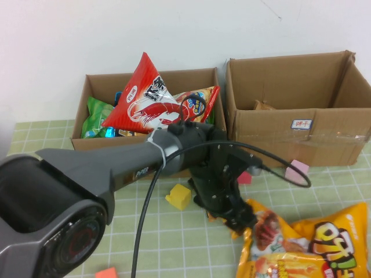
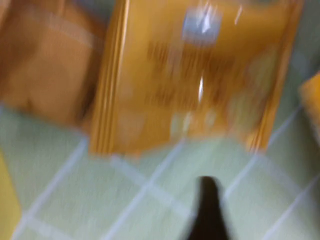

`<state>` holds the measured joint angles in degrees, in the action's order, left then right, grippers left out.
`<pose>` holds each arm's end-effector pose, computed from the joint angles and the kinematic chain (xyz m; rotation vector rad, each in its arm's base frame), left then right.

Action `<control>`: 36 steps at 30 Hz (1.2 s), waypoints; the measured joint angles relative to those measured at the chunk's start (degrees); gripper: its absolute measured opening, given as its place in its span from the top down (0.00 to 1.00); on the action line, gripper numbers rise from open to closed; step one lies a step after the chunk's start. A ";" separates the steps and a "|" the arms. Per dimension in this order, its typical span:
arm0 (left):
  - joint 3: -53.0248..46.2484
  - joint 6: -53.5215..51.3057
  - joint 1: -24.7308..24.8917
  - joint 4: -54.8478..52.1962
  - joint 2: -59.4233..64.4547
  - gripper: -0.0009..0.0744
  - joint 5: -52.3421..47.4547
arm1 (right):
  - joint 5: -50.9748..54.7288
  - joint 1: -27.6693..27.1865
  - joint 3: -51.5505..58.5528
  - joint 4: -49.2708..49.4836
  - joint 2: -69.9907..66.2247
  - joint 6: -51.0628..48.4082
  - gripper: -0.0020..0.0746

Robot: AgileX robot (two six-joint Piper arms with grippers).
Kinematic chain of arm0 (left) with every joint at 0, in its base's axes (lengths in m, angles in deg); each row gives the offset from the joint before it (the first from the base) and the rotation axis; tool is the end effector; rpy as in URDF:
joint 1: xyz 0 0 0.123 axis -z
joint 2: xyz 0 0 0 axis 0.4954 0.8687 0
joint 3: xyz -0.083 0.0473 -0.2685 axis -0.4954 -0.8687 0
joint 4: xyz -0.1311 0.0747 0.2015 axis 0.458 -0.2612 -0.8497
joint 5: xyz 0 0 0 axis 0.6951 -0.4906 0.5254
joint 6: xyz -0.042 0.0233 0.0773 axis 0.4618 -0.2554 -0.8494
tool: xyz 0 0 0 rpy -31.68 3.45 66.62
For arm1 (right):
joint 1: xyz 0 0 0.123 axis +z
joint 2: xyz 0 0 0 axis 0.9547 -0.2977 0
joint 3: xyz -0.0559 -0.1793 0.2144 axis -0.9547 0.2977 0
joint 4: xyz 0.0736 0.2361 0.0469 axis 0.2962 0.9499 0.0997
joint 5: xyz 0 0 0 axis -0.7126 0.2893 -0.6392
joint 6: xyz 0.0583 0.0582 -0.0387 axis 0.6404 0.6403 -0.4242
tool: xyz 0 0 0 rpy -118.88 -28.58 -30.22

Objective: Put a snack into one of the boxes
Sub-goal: Pick up the biscuit

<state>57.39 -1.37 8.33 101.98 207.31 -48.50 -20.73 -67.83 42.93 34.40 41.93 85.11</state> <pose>0.3524 -0.3004 0.1331 1.0404 2.7392 -0.4207 0.0528 0.0015 0.1753 -0.0080 1.8396 0.0638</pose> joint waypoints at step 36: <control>0.00 -0.86 -1.81 0.31 2.90 0.16 10.05 | 0.00 0.00 0.00 0.00 0.00 0.00 0.98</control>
<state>57.39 -2.23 6.51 102.28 210.21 -38.45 -20.73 -67.83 42.93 34.40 41.93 85.11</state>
